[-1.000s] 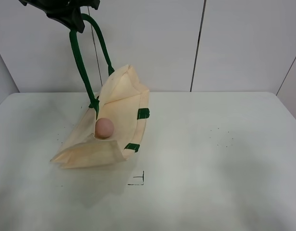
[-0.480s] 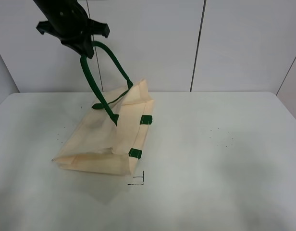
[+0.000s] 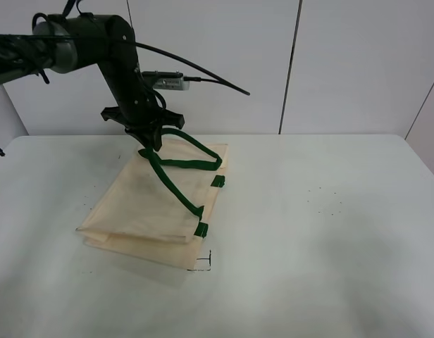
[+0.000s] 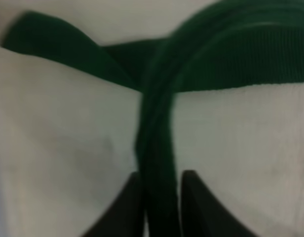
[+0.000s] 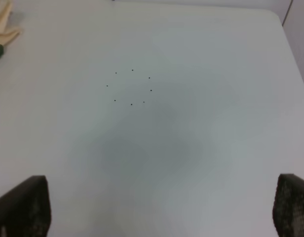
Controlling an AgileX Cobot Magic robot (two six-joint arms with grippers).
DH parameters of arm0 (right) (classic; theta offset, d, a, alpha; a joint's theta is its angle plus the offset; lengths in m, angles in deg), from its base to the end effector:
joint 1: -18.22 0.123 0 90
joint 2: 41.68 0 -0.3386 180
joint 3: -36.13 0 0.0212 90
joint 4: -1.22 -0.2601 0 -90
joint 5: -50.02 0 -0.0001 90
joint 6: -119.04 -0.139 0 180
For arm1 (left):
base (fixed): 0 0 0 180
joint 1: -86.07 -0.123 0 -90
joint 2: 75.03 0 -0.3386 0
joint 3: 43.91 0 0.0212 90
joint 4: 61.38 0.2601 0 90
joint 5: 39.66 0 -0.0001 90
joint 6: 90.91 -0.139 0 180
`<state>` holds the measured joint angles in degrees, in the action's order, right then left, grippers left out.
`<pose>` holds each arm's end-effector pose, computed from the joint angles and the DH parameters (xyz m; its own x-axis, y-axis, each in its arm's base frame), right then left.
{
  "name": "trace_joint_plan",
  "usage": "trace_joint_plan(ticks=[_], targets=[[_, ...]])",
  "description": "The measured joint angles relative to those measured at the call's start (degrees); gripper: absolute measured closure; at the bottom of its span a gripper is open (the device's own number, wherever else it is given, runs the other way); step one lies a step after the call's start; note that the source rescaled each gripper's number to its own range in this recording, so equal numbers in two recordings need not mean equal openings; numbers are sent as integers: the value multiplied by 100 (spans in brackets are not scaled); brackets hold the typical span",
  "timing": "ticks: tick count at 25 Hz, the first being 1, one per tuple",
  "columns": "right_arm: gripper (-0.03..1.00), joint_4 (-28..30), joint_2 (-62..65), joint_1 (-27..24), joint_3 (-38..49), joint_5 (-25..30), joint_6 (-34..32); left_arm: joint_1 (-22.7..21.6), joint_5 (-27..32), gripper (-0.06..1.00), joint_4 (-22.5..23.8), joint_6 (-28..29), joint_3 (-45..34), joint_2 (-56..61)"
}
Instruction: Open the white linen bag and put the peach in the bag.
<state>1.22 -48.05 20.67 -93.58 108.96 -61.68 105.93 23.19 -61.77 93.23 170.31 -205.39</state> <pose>-0.0056 -0.0002 0.2611 -0.4322 -0.0059 -0.9018 -0.0373 0.9992 0.0113 0.4981 -0.1808 0.2445 -0.9012 0.2455 -0.3571 0.2747 0.9610 -0.0326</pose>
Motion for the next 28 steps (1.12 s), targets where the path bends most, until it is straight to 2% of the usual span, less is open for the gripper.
trace_joint_plan(ticks=[1, 2, 3, 4, 6, 11, 16, 18, 23, 28], targets=[[-3, 0, 0, 0, 0, 0, 0, 0, -27, 69, -67, -25, 0, -78], [-3, 0, 0, 0, 0, 0, 0, 0, -78, 41, -107, -38, -11, -162], [-3, 0, 0, 0, 0, 0, 0, 0, -86, 26, -115, -45, -11, -184], [-3, 0, 0, 0, 0, 0, 0, 0, -85, 15, -105, -45, -11, -192], [-3, 0, 0, 0, 0, 0, 0, 0, -89, 5, 38, -30, -11, -189], [-3, 0, 0, 0, 0, 0, 0, 0, -77, -1, 708, 256, -11, -189], [-3, 0, 0, 0, 0, 0, -12, -180, -88, -1, 871, 327, -11, -189], [-3, 0, 0, 0, 0, 0, -12, -384, -100, -1, 871, 327, -11, -189], [-3, 0, 0, 0, 0, 0, -17, -1257, -43, -2, 835, 268, -11, -189], [-3, 0, 0, 0, 0, 0, -17, -1942, 237, -2, 527, 140, -11, -189]])
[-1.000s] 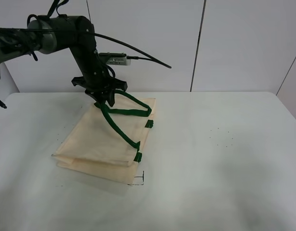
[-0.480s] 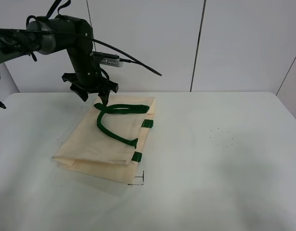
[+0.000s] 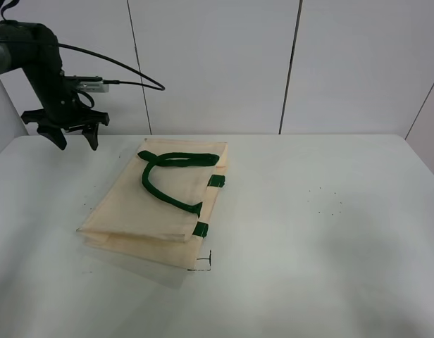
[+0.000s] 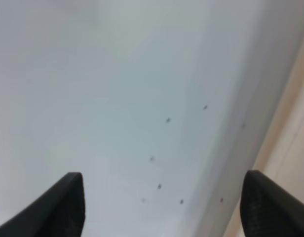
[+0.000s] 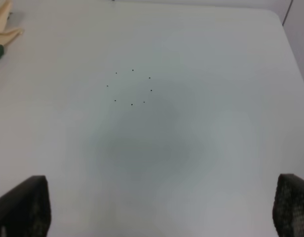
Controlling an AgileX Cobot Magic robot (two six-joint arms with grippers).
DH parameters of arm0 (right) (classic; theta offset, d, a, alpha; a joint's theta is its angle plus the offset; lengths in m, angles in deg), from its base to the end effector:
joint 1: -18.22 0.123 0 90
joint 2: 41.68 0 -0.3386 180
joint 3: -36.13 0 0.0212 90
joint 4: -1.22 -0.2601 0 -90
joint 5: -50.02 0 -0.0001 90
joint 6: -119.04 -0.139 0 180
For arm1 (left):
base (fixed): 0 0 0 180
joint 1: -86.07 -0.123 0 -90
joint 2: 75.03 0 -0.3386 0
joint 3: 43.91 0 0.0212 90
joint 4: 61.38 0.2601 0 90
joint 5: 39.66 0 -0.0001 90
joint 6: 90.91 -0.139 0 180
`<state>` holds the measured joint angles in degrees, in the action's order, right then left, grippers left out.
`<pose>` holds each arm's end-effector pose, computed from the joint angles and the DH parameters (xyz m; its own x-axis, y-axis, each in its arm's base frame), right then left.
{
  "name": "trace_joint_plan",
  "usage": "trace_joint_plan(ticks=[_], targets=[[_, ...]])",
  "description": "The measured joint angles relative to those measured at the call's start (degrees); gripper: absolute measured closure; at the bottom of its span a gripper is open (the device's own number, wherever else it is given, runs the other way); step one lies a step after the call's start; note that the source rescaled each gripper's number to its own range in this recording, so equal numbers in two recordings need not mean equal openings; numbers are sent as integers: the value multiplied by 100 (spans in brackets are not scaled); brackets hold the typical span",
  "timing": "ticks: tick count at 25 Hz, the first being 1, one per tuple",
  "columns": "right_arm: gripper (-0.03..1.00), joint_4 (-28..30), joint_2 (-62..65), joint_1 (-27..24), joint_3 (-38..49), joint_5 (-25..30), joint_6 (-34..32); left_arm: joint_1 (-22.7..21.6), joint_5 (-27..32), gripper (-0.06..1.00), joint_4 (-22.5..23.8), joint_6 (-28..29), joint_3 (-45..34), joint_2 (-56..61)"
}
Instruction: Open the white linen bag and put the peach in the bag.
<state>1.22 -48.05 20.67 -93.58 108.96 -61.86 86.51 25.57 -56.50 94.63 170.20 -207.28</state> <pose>-0.0056 -0.0002 0.2611 -0.4323 -0.0028 -0.9017 -0.0360 0.9993 0.0142 0.5280 0.0067 0.2250 -0.9551 -0.0534 -0.2915 -0.0728 0.9958 0.0563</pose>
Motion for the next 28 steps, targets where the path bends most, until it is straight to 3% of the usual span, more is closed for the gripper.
trace_joint_plan(ticks=[6, 10, 20, 28], targets=[[-3, 0, 0, 0, 0, 0, 0, -114, 222, -2, -391, -180, -181, 218], [-3, 0, 0, 0, 0, 0, 0, -114, 222, -2, -412, -192, -777, 813], [-3, 0, 0, 0, 0, 0, 0, -114, 174, -2, -403, -207, -3974, 3561], [-3, 0, 0, 0, 0, 0, 0, -114, -268, -2, -378, -369, -6747, 6349]])
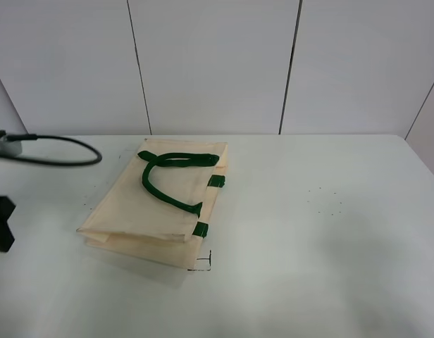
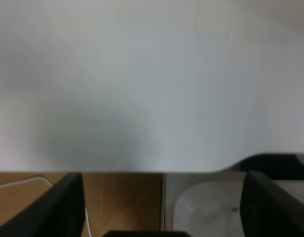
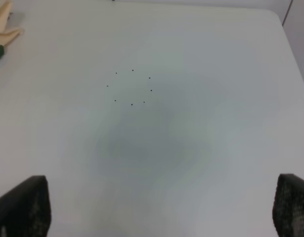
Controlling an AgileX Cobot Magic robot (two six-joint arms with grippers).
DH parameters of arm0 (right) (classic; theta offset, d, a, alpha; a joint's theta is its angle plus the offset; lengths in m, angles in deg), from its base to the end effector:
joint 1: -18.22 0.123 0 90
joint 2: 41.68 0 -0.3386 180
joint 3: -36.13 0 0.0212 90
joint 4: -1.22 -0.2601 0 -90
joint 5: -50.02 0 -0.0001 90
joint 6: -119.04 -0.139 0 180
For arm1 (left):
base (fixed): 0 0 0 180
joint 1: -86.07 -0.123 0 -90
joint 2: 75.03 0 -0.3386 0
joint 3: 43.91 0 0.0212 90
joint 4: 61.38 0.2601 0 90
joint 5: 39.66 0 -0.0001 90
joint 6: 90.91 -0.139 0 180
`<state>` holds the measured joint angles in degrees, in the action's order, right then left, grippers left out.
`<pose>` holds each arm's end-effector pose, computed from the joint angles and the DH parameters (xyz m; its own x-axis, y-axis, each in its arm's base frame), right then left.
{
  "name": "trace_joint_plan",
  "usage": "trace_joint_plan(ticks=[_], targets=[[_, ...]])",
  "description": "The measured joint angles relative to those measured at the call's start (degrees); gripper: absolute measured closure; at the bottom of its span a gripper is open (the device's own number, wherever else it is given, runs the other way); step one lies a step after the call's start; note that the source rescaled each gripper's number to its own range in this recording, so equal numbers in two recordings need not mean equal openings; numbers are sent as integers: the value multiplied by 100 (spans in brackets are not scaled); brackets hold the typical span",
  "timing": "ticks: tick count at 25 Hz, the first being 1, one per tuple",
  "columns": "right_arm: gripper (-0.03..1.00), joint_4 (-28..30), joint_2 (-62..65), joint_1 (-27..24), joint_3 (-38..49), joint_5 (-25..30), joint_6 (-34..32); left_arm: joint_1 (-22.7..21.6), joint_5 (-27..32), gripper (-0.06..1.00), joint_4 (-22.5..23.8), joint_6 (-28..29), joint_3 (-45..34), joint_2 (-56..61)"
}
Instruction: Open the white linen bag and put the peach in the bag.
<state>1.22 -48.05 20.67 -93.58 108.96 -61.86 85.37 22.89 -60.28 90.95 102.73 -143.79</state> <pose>-0.0056 -0.0002 0.2611 -0.4323 -0.0028 -0.9017 -0.0360 0.9993 0.0142 0.1727 0.0045 0.2707 -0.9637 -0.0354 -0.2648 -0.0395 0.9992 0.0102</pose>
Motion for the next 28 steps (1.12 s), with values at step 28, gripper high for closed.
trace_joint_plan(ticks=[28], targets=[[-3, 0, 0, 0, 0, 0, 0, 0, -238, -2, 32, -82, -1673, 6235]])
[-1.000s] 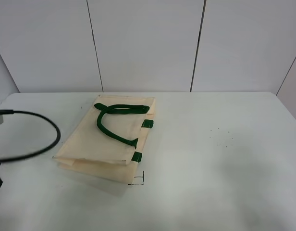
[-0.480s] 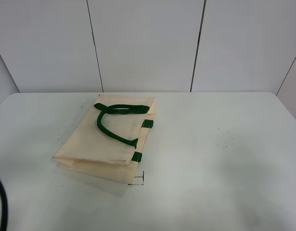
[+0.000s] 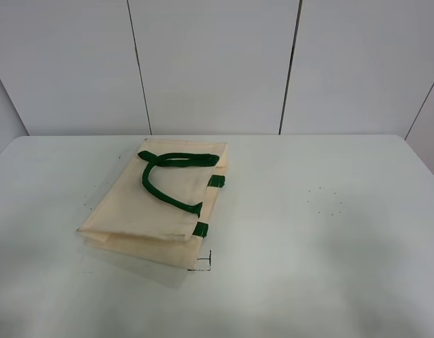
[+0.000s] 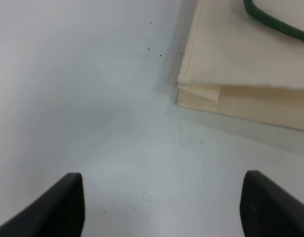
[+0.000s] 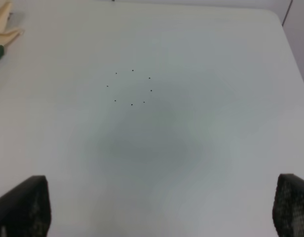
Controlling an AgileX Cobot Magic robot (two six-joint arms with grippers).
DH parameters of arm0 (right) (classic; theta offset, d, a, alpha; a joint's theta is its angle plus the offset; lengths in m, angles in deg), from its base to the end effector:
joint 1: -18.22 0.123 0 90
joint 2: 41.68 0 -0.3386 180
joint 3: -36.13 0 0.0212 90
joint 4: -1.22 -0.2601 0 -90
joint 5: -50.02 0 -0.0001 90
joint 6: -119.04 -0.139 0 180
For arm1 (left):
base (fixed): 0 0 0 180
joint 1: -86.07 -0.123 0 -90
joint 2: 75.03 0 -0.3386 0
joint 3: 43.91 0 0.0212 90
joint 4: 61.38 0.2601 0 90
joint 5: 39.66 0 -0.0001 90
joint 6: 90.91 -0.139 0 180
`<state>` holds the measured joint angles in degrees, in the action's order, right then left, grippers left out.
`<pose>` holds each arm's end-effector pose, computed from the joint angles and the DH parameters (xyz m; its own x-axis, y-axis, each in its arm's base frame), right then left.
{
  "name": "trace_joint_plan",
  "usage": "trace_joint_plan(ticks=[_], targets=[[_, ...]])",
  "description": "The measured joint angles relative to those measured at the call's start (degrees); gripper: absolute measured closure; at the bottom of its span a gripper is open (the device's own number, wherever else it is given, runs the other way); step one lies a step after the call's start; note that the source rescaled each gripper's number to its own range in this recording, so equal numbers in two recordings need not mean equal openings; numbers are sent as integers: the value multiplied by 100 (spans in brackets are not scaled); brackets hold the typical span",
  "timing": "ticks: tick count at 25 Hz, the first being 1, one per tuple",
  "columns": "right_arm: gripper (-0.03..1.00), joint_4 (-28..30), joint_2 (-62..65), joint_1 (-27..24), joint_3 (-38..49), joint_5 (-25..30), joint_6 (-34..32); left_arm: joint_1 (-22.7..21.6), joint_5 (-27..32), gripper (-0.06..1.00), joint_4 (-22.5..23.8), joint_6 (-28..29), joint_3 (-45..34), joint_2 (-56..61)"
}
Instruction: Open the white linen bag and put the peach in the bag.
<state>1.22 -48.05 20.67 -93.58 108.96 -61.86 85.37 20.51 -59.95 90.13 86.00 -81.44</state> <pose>-0.0056 -0.0002 0.2611 -0.4323 -0.0028 -0.9017 -0.0360 0.9993 0.0142 -0.0072 0.0029 0.2596 -0.4485 -0.0112 -0.8937 -0.0341 0.9994 0.0046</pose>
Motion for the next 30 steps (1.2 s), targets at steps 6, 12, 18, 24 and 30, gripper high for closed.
trace_joint_plan(ticks=[6, 12, 18, 24, 30], targets=[[-3, 0, 0, 0, 0, 0, 0, 0, 4, -2, 6, -1, 0, 0], [-3, 0, 0, 0, 0, 0, 0, 194, 4, -2, 31, 11, 0, 0], [-3, 0, 0, 0, 0, 0, 0, 234, 6, -2, 81, 49, 0, 0], [-3, 0, 0, 0, 0, 0, 0, 234, 6, -1, 81, 60, 0, 0], [-3, 0, 0, 0, 0, 0, 0, 234, 6, -1, 81, 65, 0, 0]])
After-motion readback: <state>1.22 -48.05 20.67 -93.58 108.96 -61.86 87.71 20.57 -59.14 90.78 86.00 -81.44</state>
